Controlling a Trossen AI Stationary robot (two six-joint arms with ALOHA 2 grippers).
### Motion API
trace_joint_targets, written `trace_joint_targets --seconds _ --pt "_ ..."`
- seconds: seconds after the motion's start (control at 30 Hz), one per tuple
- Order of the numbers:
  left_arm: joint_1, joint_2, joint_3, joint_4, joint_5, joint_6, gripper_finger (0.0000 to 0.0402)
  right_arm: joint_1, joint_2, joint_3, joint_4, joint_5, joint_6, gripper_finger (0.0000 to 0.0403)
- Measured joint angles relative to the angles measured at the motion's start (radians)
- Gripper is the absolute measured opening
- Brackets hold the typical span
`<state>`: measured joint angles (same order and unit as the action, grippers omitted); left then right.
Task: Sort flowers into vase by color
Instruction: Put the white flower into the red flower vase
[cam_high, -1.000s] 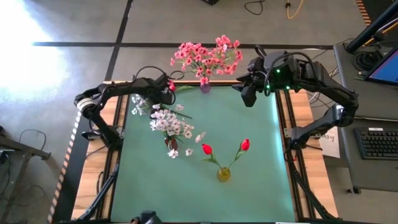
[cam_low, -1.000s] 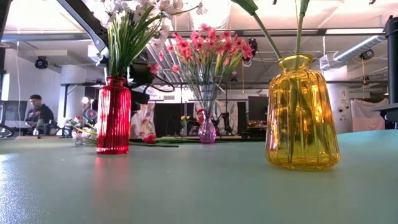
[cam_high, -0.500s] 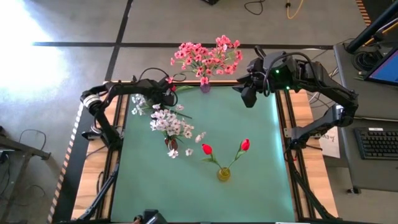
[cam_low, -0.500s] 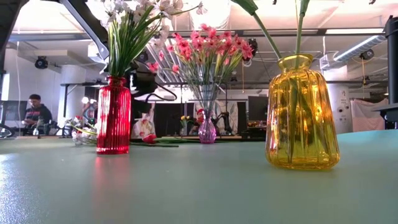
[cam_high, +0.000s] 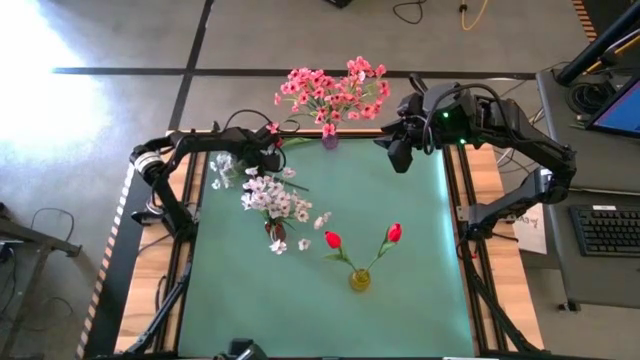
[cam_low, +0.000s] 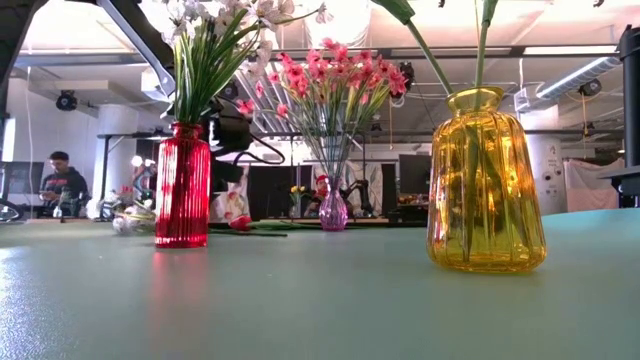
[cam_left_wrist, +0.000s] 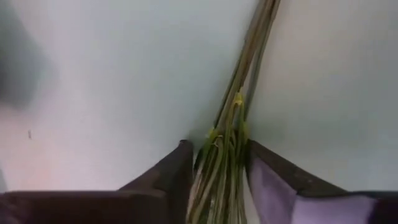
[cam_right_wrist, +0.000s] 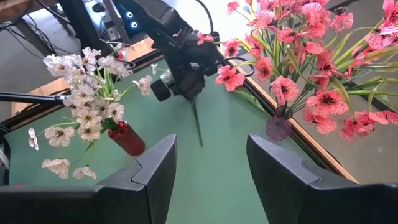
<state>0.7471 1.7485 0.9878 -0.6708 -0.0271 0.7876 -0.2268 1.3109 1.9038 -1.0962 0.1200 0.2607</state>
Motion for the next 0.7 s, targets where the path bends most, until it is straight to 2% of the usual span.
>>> trace_joint_targets --seconds 0.37,0.53,0.7 --pt "-0.005 -0.001 0.001 -0.04 -0.009 0.009 0.0008 0.0 0.0 0.0 0.0 0.0 -0.002 0.0187" --pt "-0.008 -0.001 0.001 -0.058 -0.013 -0.008 0.0003 0.0 0.0 0.0 0.0 0.0 -0.003 0.0187" --pt "-0.01 -0.008 0.028 -0.181 -0.017 -0.03 0.0 0.0 0.0 0.0 0.0 0.0 -0.003 0.0187"
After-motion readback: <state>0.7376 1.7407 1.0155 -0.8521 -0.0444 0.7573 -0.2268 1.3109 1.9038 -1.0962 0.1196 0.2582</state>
